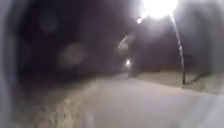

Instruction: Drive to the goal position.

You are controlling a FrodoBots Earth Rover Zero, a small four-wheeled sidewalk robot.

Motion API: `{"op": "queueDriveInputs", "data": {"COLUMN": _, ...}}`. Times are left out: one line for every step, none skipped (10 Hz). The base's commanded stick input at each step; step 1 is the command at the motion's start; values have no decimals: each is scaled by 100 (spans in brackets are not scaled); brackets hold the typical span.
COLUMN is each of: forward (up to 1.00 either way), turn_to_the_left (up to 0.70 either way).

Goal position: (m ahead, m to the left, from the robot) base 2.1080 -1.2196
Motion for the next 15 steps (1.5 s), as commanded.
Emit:
{"op": "queueDriveInputs", "data": {"forward": 100, "turn_to_the_left": 8}}
{"op": "queueDriveInputs", "data": {"forward": 100, "turn_to_the_left": 8}}
{"op": "queueDriveInputs", "data": {"forward": 100, "turn_to_the_left": 7}}
{"op": "queueDriveInputs", "data": {"forward": 100, "turn_to_the_left": 7}}
{"op": "queueDriveInputs", "data": {"forward": 100, "turn_to_the_left": 6}}
{"op": "queueDriveInputs", "data": {"forward": 100, "turn_to_the_left": 6}}
{"op": "queueDriveInputs", "data": {"forward": 100, "turn_to_the_left": 6}}
{"op": "queueDriveInputs", "data": {"forward": 100, "turn_to_the_left": 6}}
{"op": "queueDriveInputs", "data": {"forward": 100, "turn_to_the_left": 5}}
{"op": "queueDriveInputs", "data": {"forward": 100, "turn_to_the_left": 5}}
{"op": "queueDriveInputs", "data": {"forward": 100, "turn_to_the_left": 5}}
{"op": "queueDriveInputs", "data": {"forward": 100, "turn_to_the_left": 8}}
{"op": "queueDriveInputs", "data": {"forward": 100, "turn_to_the_left": 10}}
{"op": "queueDriveInputs", "data": {"forward": 100, "turn_to_the_left": 9}}
{"op": "queueDriveInputs", "data": {"forward": 100, "turn_to_the_left": 9}}
